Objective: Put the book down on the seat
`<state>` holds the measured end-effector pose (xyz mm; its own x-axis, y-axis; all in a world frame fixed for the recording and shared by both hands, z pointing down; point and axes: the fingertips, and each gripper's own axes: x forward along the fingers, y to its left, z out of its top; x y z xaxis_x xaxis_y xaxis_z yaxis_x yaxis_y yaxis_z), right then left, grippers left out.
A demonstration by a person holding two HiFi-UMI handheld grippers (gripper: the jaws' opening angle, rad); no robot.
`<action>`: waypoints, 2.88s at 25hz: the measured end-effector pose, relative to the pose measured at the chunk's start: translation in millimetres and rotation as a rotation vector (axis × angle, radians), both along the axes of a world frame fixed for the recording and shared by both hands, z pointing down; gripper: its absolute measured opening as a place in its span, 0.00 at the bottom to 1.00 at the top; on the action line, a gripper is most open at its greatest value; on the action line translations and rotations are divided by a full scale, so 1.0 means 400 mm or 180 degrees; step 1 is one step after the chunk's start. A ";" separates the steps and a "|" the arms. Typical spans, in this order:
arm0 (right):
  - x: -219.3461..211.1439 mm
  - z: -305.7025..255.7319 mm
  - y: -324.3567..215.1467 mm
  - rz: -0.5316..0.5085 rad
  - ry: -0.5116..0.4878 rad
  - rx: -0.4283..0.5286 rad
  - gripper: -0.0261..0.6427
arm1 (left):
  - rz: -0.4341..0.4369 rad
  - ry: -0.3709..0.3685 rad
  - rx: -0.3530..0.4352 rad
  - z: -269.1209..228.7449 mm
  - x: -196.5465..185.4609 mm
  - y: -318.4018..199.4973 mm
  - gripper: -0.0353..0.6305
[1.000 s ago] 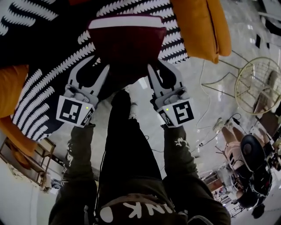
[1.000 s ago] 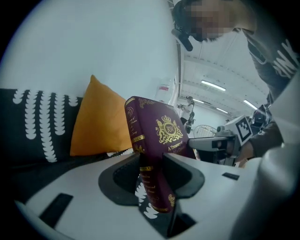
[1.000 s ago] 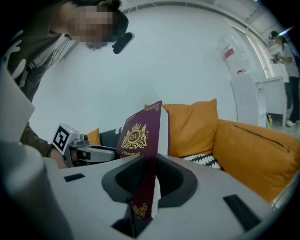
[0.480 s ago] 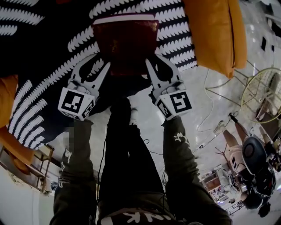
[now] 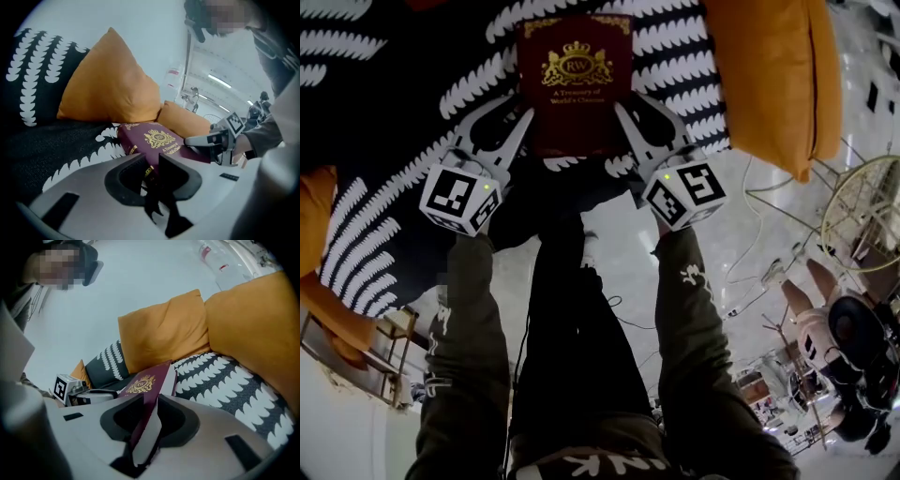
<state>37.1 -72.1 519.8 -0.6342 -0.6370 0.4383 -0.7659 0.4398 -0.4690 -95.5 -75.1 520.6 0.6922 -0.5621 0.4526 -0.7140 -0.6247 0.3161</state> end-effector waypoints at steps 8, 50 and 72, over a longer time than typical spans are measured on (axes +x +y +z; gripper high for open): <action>0.054 -0.073 -0.011 -0.0067 0.0348 0.0397 0.05 | -0.0022 0.0046 0.0262 -0.084 0.019 -0.018 0.06; 0.051 -1.560 0.709 -0.0202 0.0259 0.2550 0.05 | -0.0078 -0.0090 0.2254 -1.609 0.117 0.709 0.06; -0.110 -1.731 0.844 -0.0324 0.0330 0.2869 0.05 | -0.0127 0.0055 0.2505 -1.767 -0.016 0.855 0.06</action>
